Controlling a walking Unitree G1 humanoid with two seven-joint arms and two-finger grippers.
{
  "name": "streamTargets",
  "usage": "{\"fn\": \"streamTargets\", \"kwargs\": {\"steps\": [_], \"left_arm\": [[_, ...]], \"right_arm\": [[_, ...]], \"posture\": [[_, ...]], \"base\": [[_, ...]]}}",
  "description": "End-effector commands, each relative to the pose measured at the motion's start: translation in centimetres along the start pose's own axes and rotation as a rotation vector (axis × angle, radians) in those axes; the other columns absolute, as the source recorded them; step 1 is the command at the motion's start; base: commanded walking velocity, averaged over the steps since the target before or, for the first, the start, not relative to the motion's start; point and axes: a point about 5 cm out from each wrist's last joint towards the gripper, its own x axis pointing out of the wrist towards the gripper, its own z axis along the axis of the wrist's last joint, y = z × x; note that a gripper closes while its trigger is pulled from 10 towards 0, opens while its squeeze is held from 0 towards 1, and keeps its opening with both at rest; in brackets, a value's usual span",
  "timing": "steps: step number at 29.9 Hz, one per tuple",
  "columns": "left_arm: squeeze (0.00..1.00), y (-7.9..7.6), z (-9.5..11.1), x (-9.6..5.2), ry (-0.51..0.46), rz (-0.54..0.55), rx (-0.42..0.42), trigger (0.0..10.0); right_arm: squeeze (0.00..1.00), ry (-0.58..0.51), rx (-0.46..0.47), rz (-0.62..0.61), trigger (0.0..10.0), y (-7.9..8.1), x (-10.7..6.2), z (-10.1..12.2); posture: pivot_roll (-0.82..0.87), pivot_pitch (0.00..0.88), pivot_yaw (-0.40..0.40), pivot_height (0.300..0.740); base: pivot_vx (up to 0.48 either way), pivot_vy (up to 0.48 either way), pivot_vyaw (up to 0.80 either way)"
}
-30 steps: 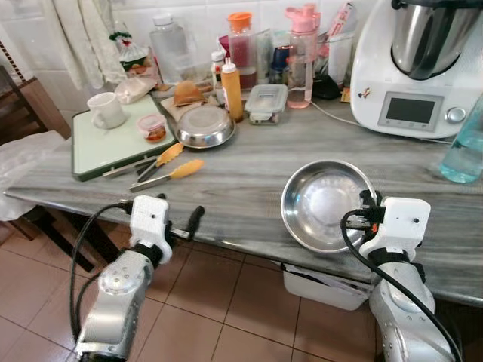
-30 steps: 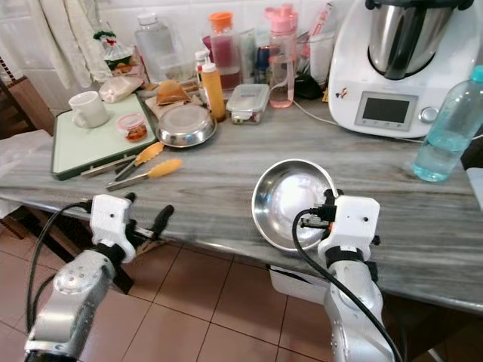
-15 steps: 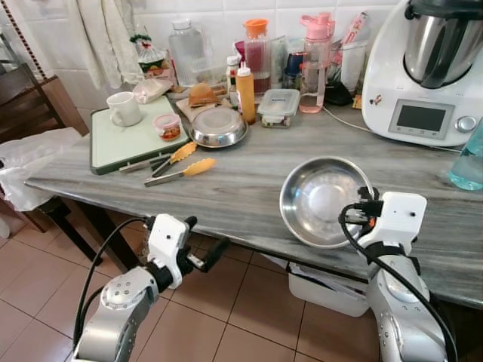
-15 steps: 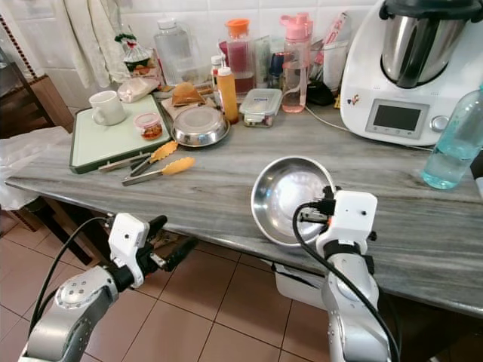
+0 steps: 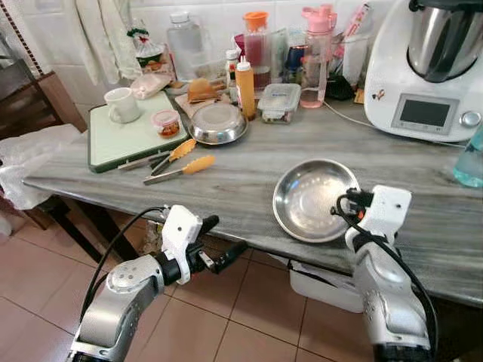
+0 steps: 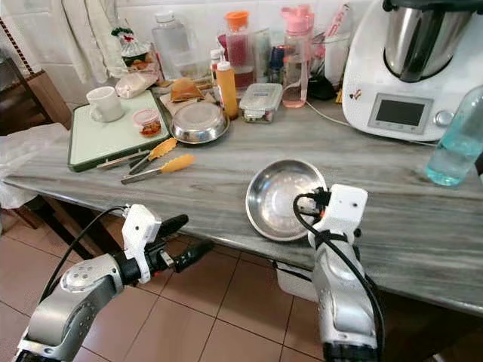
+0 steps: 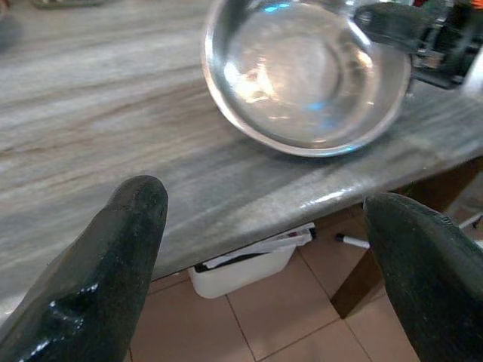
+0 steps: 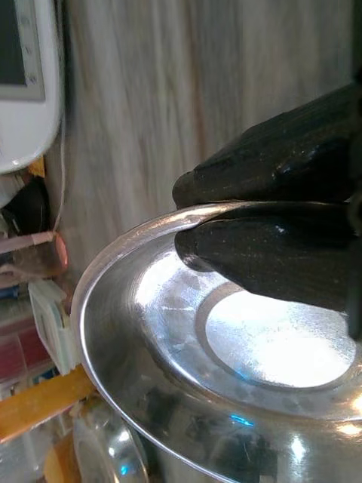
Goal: Setting the table
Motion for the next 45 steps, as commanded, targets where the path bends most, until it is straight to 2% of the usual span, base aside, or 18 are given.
{"fn": "streamTargets", "kwargs": {"steps": [1,12,19,20,21,22,45], "left_arm": [[0.00,0.1,0.3,-0.1,0.015,-0.017,0.022,10.0],[0.00,0.0,0.4,0.0,0.038,-0.039,0.034,10.0],[0.00,0.0,0.6,0.0,0.033,-0.045,0.029,10.0],[0.00,-0.1,0.6,0.0,0.034,-0.052,0.028,10.0],[0.00,-0.2,0.5,0.0,0.036,-0.054,0.028,10.0],[0.00,-0.2,0.5,0.0,0.037,-0.055,0.028,10.0],[0.00,0.2,0.2,0.3,0.053,-0.058,0.042,10.0]], "right_arm": [[0.00,-0.010,0.022,0.003,10.0,0.6,0.4,0.2],[0.00,0.075,0.172,0.033,10.0,2.5,1.7,-1.1],[0.00,0.121,0.206,0.064,10.0,3.6,1.8,-1.8],[0.46,0.123,0.206,0.067,10.0,3.7,1.8,-1.8],[0.68,0.121,0.206,0.067,10.0,3.7,1.9,-1.8],[1.00,0.114,0.205,0.063,10.0,3.7,1.9,-1.7],[1.00,0.081,0.206,0.024,10.0,2.6,2.3,-1.1]], "posture": [[-0.01,0.000,0.131,0.740],[0.00,0.000,0.137,0.740],[0.01,0.000,0.136,0.740],[0.01,0.000,0.134,0.740],[0.00,0.000,0.134,0.740],[0.00,0.000,0.134,0.740],[0.00,0.000,0.135,0.740]], "base": [[0.000,0.000,0.00],[0.000,0.000,0.00],[0.000,0.000,0.00],[0.000,0.000,0.00],[0.000,0.000,0.00],[0.000,0.000,0.00],[0.000,0.000,0.00]]}}
